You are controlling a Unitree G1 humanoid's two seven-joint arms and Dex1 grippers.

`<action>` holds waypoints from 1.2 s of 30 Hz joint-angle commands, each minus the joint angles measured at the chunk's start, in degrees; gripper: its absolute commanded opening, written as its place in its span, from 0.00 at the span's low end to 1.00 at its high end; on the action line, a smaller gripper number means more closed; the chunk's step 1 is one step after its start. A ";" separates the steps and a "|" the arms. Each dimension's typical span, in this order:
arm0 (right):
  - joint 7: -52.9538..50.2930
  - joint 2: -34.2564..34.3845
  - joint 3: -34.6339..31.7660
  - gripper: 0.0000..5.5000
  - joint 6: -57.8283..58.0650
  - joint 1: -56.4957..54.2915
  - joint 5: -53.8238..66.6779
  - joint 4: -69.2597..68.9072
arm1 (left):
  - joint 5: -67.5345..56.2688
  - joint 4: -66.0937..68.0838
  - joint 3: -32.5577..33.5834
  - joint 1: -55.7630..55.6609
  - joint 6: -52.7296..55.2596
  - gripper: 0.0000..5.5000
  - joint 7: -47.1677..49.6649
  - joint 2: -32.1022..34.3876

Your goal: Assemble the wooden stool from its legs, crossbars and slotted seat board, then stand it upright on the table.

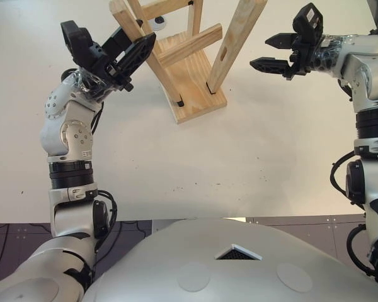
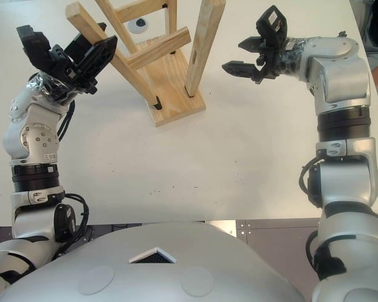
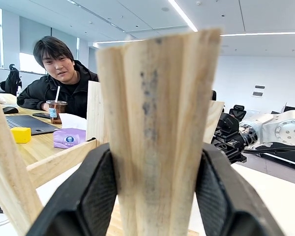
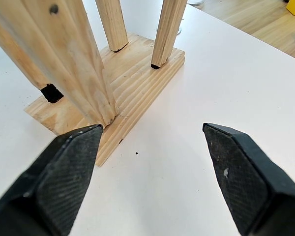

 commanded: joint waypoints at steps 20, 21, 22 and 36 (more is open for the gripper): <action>-0.78 5.00 -1.25 0.68 1.88 -8.09 -0.20 4.58 | 5.11 -2.29 -2.79 4.94 -4.61 0.38 0.55 -0.73; -1.22 5.46 -1.46 0.68 1.82 -8.62 -0.26 4.88 | 5.49 -2.04 -3.06 4.96 -4.71 0.38 0.50 -0.63; -1.88 6.12 -1.84 0.68 1.74 -9.34 -0.23 5.05 | 6.54 -1.86 -3.88 5.06 -4.84 0.38 0.46 -0.31; -7.71 9.12 -4.01 0.68 2.96 -13.76 0.03 5.44 | 11.80 -0.89 -9.94 7.43 -2.86 0.38 2.53 4.19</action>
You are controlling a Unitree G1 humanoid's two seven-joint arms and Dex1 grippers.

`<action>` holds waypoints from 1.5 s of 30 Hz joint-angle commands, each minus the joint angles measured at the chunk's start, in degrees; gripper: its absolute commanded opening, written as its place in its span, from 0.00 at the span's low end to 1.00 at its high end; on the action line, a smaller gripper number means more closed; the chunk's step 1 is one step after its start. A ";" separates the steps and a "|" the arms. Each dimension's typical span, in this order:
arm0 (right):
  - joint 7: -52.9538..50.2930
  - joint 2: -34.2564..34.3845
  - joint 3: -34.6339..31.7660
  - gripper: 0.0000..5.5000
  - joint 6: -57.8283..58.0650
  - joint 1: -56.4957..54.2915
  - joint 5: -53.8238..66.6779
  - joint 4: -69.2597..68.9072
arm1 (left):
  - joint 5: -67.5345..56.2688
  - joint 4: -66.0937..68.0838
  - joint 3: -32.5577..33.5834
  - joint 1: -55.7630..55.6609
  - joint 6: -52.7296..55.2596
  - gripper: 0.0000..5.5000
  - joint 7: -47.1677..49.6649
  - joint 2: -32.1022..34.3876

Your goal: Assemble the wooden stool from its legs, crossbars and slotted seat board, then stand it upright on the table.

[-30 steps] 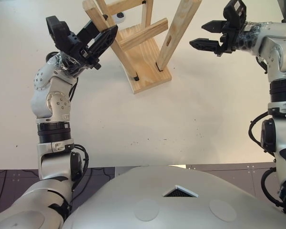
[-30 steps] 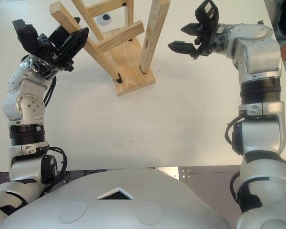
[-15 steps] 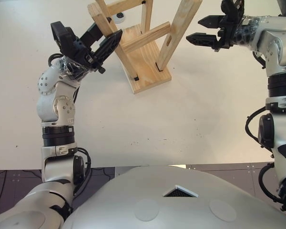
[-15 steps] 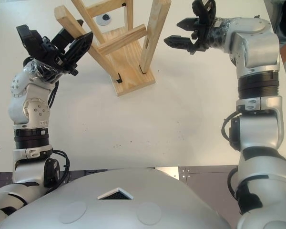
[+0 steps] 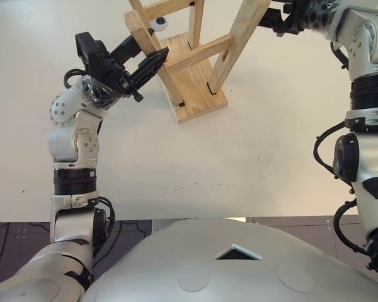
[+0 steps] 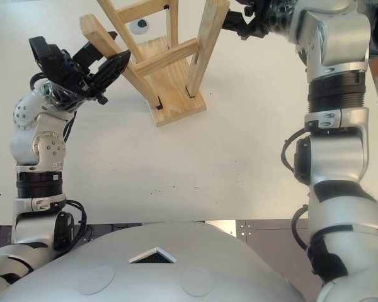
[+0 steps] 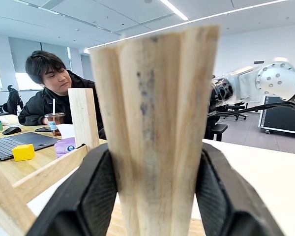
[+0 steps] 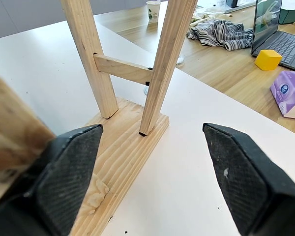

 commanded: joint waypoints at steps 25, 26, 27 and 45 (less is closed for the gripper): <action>-10.55 4.04 -5.69 0.68 -3.97 -6.27 0.77 -0.66 | 10.20 4.26 -17.94 5.60 17.86 0.38 5.61 15.02; -12.84 4.46 -7.87 0.68 -5.86 -8.24 1.67 -0.50 | 10.02 4.28 -17.97 5.57 17.81 0.38 5.76 15.11; -14.44 4.94 -9.62 0.68 -7.12 -9.91 2.76 -1.23 | 9.87 4.28 -17.99 5.61 17.73 0.38 5.90 15.22; -24.12 8.92 4.40 0.22 31.56 10.59 18.33 -49.13 | 4.36 4.32 -16.31 5.76 21.20 0.38 11.23 14.44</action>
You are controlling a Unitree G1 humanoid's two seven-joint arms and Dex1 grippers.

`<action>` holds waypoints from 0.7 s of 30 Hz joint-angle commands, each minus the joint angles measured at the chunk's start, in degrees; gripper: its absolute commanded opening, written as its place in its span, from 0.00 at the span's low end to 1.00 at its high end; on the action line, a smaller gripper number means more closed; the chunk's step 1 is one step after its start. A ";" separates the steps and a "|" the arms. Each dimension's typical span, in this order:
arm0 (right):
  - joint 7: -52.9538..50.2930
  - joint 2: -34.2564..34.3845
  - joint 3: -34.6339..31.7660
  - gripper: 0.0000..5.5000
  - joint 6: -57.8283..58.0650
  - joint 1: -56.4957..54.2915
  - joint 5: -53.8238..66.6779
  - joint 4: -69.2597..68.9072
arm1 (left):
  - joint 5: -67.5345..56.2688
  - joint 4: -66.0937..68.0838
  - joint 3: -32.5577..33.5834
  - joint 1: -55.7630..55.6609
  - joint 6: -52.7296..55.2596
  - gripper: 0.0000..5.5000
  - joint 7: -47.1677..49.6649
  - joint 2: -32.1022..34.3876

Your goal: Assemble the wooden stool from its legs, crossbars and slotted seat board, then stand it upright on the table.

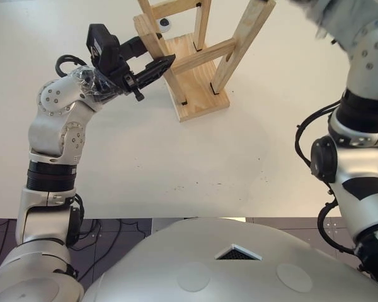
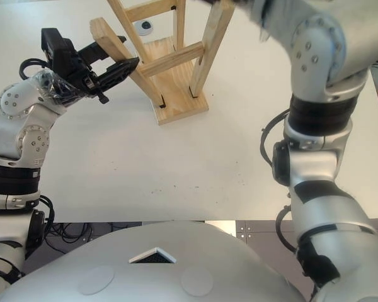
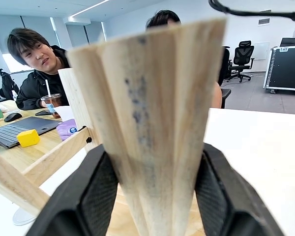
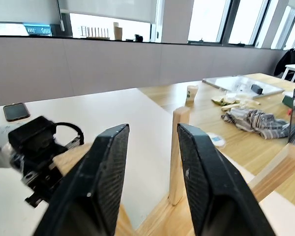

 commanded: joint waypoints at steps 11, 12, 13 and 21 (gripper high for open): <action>-10.52 3.43 8.18 0.00 9.91 14.89 -1.93 -3.30 | 6.72 7.15 -7.36 8.12 17.38 0.38 4.52 2.48; -10.73 3.71 8.22 0.00 9.87 15.25 -1.80 -3.45 | 6.71 7.22 -7.42 8.04 17.43 0.38 4.67 2.47; -10.88 4.03 8.03 0.00 9.90 15.33 -1.56 -3.82 | 6.72 7.39 -7.52 7.88 17.44 0.38 4.74 2.47; -10.42 5.63 -0.09 0.00 13.35 6.62 4.50 -9.32 | 8.78 8.35 -9.85 7.45 18.63 0.38 5.39 3.33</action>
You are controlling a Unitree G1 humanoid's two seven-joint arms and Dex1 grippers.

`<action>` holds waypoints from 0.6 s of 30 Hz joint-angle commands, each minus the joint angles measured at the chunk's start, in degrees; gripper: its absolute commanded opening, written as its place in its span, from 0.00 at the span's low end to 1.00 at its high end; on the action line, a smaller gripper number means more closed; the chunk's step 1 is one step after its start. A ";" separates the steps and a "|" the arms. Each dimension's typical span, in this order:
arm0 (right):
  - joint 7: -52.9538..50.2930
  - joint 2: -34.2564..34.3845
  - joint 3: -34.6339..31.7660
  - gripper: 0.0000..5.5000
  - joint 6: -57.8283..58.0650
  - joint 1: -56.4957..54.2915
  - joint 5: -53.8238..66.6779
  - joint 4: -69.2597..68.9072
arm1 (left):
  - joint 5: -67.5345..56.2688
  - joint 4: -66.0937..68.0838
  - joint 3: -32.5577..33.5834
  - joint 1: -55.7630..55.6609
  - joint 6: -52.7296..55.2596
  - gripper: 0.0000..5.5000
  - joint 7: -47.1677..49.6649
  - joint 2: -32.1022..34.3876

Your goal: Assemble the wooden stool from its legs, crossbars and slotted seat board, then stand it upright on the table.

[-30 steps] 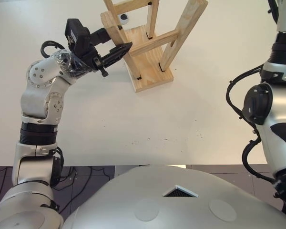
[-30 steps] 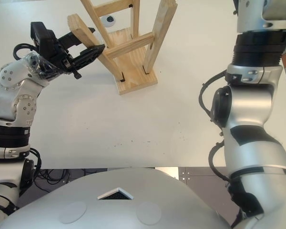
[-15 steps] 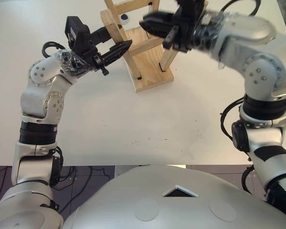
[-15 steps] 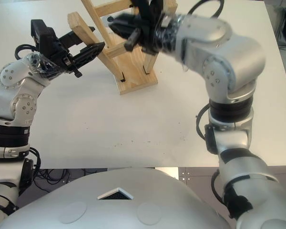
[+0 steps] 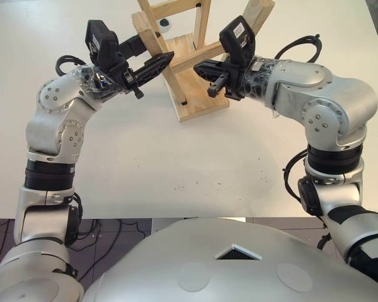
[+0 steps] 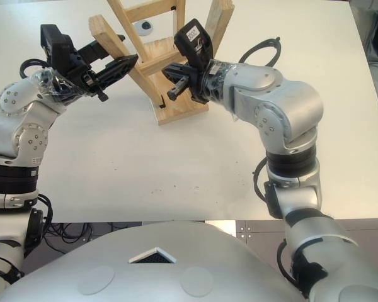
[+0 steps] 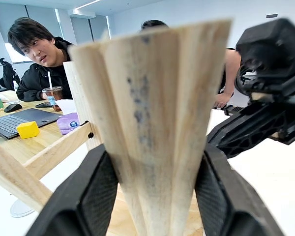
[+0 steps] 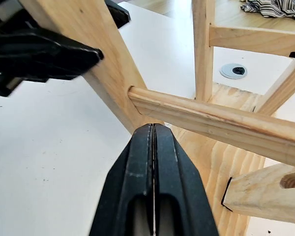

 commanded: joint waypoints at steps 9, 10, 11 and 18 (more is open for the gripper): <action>-5.19 3.46 -3.35 0.00 -3.76 -3.99 -2.71 4.83 | 10.85 7.26 -11.47 7.72 17.04 0.38 4.31 3.05; -5.21 2.93 -2.30 0.00 -4.35 -2.62 -3.39 5.40 | 10.81 7.25 -11.66 7.58 17.08 0.38 4.39 2.84; -5.18 2.33 -1.31 0.00 -5.09 -1.33 -4.07 6.14 | 10.77 7.30 -11.80 7.47 17.07 0.38 4.43 2.71; -3.58 0.71 1.84 0.00 -8.46 4.12 -7.55 9.56 | 10.32 6.49 -12.00 7.52 17.56 0.38 5.21 2.81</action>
